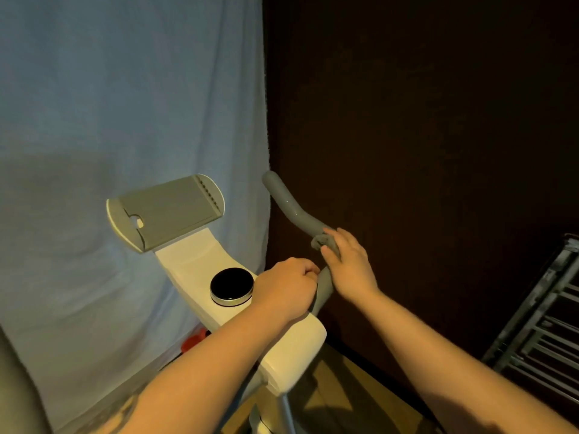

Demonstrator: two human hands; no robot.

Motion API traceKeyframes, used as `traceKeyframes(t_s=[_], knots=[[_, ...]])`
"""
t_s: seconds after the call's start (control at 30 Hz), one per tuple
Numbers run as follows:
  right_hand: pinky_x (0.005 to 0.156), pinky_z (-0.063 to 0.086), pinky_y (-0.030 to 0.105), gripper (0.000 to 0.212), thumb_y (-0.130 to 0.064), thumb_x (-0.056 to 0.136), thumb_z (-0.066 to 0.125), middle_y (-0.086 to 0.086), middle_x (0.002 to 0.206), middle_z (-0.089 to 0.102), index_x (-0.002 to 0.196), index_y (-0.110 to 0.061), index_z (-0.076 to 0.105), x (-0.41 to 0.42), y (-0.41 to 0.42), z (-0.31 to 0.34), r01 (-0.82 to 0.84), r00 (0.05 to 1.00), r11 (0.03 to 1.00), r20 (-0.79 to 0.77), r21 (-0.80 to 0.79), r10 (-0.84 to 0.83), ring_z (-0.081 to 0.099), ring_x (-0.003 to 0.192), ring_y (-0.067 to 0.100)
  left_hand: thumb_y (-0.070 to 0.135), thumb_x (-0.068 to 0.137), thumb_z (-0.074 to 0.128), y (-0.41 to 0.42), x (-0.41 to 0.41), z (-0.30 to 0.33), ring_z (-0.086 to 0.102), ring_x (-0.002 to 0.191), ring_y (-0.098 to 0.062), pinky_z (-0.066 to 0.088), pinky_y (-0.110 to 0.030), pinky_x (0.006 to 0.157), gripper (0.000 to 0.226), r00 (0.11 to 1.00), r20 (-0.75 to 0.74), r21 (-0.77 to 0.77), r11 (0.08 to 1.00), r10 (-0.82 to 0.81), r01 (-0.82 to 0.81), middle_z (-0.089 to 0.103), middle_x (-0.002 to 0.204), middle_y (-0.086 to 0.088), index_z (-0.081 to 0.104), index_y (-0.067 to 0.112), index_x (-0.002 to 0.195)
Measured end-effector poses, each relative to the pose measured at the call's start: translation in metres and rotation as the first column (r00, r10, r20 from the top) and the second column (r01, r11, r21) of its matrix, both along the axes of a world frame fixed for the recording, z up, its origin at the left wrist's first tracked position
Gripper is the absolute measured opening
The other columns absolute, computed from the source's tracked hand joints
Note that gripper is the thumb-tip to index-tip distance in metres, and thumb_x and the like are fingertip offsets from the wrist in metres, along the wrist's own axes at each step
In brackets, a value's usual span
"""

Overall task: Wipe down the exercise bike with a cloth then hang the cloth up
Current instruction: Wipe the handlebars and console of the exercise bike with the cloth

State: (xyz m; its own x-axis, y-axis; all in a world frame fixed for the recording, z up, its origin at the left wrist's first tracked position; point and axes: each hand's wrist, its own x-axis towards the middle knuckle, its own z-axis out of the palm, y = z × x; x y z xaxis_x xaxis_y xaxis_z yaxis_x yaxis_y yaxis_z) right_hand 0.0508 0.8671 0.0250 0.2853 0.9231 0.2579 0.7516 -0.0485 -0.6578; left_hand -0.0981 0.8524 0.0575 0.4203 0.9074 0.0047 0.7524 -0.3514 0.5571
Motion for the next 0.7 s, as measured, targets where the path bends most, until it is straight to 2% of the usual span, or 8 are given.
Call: traceKeyframes(t_s=[0.13, 0.2, 0.3, 0.4, 0.47, 0.53, 0.6, 0.7], knots=[[0.102, 0.036, 0.032, 0.042, -0.028, 0.102, 0.043, 0.001, 0.15, 0.036, 0.144, -0.029, 0.041, 0.006, 0.024, 0.014, 0.047, 0.992, 0.999, -0.115, -0.008, -0.048, 0.042, 0.131, 0.022, 0.035, 0.099, 0.037, 0.0, 0.0, 0.001, 0.058, 0.104, -0.017, 0.052, -0.038, 0.084, 0.032, 1.0, 0.003, 0.001, 1.0, 0.006, -0.006, 0.063, 0.12, 0.009, 0.061, 0.04, 0.12], [0.103, 0.037, 0.034, 0.04, -0.028, 0.102, 0.043, 0.0, 0.149, 0.036, 0.142, -0.031, 0.043, -0.002, 0.012, 0.004, 0.059, 0.994, 0.997, -0.099, 0.054, -0.053, 0.04, 0.132, 0.022, 0.037, 0.098, 0.038, -0.001, -0.001, 0.0, 0.058, 0.102, -0.015, 0.052, -0.037, 0.084, 0.031, 1.0, 0.009, -0.002, 1.0, 0.003, -0.003, 0.064, 0.119, 0.01, 0.061, 0.04, 0.12], [0.108, 0.034, 0.034, 0.041, -0.028, 0.102, 0.044, -0.002, 0.151, 0.034, 0.142, -0.032, 0.042, 0.004, -0.006, -0.007, -0.02, 0.997, 0.996, -0.078, 0.088, 0.027, 0.035, 0.136, 0.018, 0.041, 0.096, 0.042, -0.001, 0.0, 0.0, 0.059, 0.096, -0.013, 0.053, -0.037, 0.082, 0.027, 1.0, 0.027, -0.012, 1.0, 0.012, -0.012, 0.065, 0.111, 0.011, 0.062, 0.042, 0.114], [0.098, 0.041, 0.031, 0.038, -0.028, 0.101, 0.045, 0.003, 0.141, 0.046, 0.14, -0.029, 0.045, 0.016, 0.02, 0.01, -0.006, 0.99, 1.0, -0.144, 0.022, 0.009, 0.048, 0.125, 0.02, 0.042, 0.094, 0.045, 0.0, 0.002, 0.002, 0.059, 0.095, -0.014, 0.053, -0.039, 0.082, 0.023, 0.999, 0.024, -0.016, 1.0, 0.025, -0.025, 0.065, 0.109, 0.011, 0.063, 0.042, 0.109], [0.092, 0.043, 0.03, 0.038, -0.028, 0.102, 0.044, 0.006, 0.138, 0.048, 0.139, -0.029, 0.044, 0.007, 0.024, 0.01, 0.087, 0.962, 0.996, -0.262, 0.033, -0.075, 0.051, 0.122, 0.023, 0.042, 0.094, 0.045, 0.0, 0.001, 0.001, 0.059, 0.096, -0.014, 0.054, -0.039, 0.082, 0.024, 0.999, 0.034, -0.015, 1.0, 0.024, -0.023, 0.065, 0.109, 0.011, 0.063, 0.041, 0.11], [0.09, 0.044, 0.03, 0.042, -0.029, 0.102, 0.044, 0.003, 0.142, 0.046, 0.143, -0.032, 0.039, -0.015, 0.006, -0.008, 0.24, 0.896, 0.965, -0.408, 0.107, -0.177, 0.052, 0.122, 0.022, 0.043, 0.095, 0.044, -0.002, 0.0, 0.001, 0.06, 0.095, -0.013, 0.053, -0.038, 0.083, 0.025, 0.999, 0.037, -0.026, 0.999, 0.02, -0.019, 0.065, 0.108, 0.011, 0.062, 0.041, 0.112], [0.092, 0.049, 0.036, 0.045, -0.031, 0.102, 0.044, 0.002, 0.141, 0.047, 0.145, -0.037, 0.034, -0.032, -0.021, -0.022, 0.32, 0.78, 0.937, -0.601, 0.142, -0.175, 0.054, 0.121, 0.022, 0.044, 0.095, 0.043, -0.002, 0.0, 0.0, 0.06, 0.093, -0.013, 0.053, -0.037, 0.082, 0.025, 0.999, 0.033, -0.031, 0.999, 0.021, -0.02, 0.065, 0.104, 0.012, 0.061, 0.042, 0.112], [0.096, 0.05, 0.047, 0.037, -0.029, 0.103, 0.042, 0.009, 0.126, 0.057, 0.14, -0.027, 0.041, -0.015, -0.004, -0.014, 0.358, 0.541, 0.933, -0.819, 0.019, -0.191, 0.058, 0.113, 0.026, 0.042, 0.096, 0.041, 0.001, 0.002, 0.002, 0.06, 0.096, -0.015, 0.053, -0.038, 0.083, 0.025, 0.999, 0.038, -0.028, 0.999, 0.027, -0.026, 0.066, 0.105, 0.011, 0.062, 0.042, 0.11]])
